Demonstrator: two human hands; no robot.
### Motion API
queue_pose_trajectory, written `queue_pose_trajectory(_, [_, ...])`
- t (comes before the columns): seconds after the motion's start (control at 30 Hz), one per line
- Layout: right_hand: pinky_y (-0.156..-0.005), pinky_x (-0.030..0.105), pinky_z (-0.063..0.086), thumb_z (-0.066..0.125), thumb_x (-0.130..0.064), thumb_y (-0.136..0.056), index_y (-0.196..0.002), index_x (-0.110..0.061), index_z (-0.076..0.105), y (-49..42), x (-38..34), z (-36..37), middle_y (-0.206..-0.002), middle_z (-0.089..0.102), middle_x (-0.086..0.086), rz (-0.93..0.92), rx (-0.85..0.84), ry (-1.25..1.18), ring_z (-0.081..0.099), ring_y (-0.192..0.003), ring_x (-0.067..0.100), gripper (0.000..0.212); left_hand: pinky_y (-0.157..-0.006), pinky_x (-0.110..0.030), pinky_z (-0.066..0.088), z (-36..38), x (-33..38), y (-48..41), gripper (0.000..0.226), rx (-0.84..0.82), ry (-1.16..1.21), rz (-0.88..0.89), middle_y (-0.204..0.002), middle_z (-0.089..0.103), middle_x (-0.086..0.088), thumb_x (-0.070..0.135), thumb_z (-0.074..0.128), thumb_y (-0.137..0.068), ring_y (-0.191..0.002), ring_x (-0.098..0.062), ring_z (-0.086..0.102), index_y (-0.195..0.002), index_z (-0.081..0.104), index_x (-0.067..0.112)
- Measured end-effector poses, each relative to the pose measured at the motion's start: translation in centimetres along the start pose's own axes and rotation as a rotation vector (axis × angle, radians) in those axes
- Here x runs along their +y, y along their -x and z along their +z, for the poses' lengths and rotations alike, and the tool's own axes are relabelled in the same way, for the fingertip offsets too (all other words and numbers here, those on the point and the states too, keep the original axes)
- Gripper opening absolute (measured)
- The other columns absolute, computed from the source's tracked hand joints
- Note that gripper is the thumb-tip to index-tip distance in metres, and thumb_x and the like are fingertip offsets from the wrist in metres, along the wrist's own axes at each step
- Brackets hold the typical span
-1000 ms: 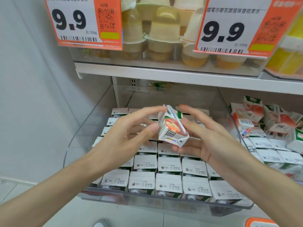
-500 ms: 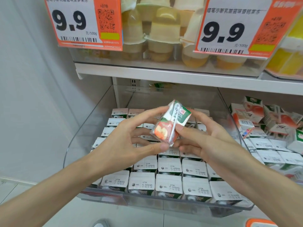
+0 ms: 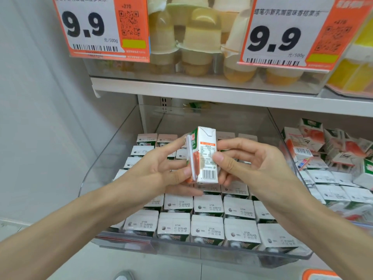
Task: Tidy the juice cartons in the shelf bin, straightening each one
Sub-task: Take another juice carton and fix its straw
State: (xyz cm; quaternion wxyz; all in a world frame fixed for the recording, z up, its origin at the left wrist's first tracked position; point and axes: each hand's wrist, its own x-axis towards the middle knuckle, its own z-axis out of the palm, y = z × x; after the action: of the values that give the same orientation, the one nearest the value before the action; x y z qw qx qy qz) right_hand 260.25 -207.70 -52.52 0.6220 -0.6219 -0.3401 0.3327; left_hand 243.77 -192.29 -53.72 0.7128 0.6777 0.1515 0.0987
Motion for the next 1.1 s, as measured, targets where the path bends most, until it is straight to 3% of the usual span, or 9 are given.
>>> queue_pose_trajectory(0.17, [-0.064,0.02,0.057,0.08,-0.027,-0.083,-0.106,-0.016,0.081,0.0,-0.1,-0.1,-0.092,0.081,0.011,-0.003,-0.003,0.002,0.073,-0.07,0.02,0.025,-0.098,-0.042,0.061,0.2,0.6,-0.1,0.049,-0.129,0.254,-0.073,-0.137,0.071,-0.015,0.019,0.057,-0.105,-0.125,-0.038,0.069,-0.153,0.053,0.028])
queue_pose_trajectory(0.27, [-0.071,0.022,0.06,0.078,-0.03,-0.088,-0.108,-0.023,0.081,0.0,0.2,-0.3,-0.102,0.082,0.0,0.012,0.008,0.066,0.077,-0.088,0.017,0.022,-0.095,-0.039,0.062,0.3,0.4,-0.2,0.053,0.036,0.117,-0.022,-0.13,0.075,-0.008,0.018,0.064,-0.103,-0.117,-0.031,0.074,-0.152,0.051,0.031])
queue_pose_trajectory(0.37, [-0.086,0.026,0.061,0.073,-0.036,-0.093,-0.116,-0.031,0.079,-0.1,0.4,-0.2,-0.111,0.08,-0.013,0.029,-0.035,0.164,0.076,-0.103,0.007,0.024,-0.082,-0.036,0.066,0.3,0.0,-0.4,0.052,0.243,-0.064,0.059,-0.124,0.077,0.002,0.021,0.077,-0.089,-0.102,-0.027,0.079,-0.139,0.066,0.03])
queue_pose_trajectory(0.5, [-0.09,0.016,0.059,0.077,-0.033,-0.091,-0.121,-0.039,0.074,-0.2,0.6,0.5,-0.113,0.077,-0.024,0.007,-0.109,0.277,0.072,-0.105,-0.004,0.031,-0.074,-0.034,0.066,0.3,-0.3,-0.3,0.046,0.295,-0.148,0.1,-0.118,0.077,0.007,0.023,0.087,-0.077,-0.103,-0.022,0.078,-0.122,0.078,0.028])
queue_pose_trajectory(0.67, [-0.101,0.028,0.059,0.081,-0.015,-0.091,-0.123,-0.034,0.074,-0.5,1.1,0.2,-0.117,0.077,-0.02,-0.038,-0.096,0.294,0.073,-0.111,0.001,0.038,-0.082,-0.04,0.067,0.3,-0.7,-0.2,0.044,0.199,-0.204,0.17,-0.132,0.073,0.015,0.01,0.079,-0.09,-0.123,-0.012,0.07,-0.131,0.074,0.026])
queue_pose_trajectory(0.8, [-0.105,0.028,0.056,0.086,-0.013,-0.086,-0.131,-0.033,0.07,-0.4,1.2,0.4,-0.126,0.074,-0.02,-0.148,-0.161,0.321,0.068,-0.122,0.001,0.053,-0.098,-0.022,0.057,0.0,-0.7,-0.3,0.048,0.241,-0.376,0.288,-0.129,0.071,0.022,0.001,0.081,-0.086,-0.125,-0.002,0.066,-0.126,0.073,0.027])
queue_pose_trajectory(0.97, [-0.1,0.025,0.057,0.088,-0.04,-0.077,-0.144,-0.045,0.056,-0.1,0.8,0.5,-0.13,0.069,-0.022,-0.255,-0.118,0.441,0.067,-0.121,0.003,0.075,-0.11,-0.029,0.053,0.0,-1.0,-0.5,0.059,0.205,-0.386,0.303,-0.14,0.065,0.02,0.012,0.084,-0.085,-0.133,-0.004,0.061,-0.136,0.064,0.035])
queue_pose_trajectory(1.1, [-0.086,0.033,0.062,0.086,-0.062,-0.066,-0.118,-0.047,0.064,0.2,0.5,-0.1,-0.109,0.074,-0.022,-0.282,-0.002,0.576,0.074,-0.1,0.004,0.058,-0.102,-0.023,0.056,0.8,-0.7,-0.7,0.061,0.136,-0.463,0.323,-0.135,0.066,0.027,0.019,0.086,-0.084,-0.131,0.003,0.059,-0.137,0.062,0.039])
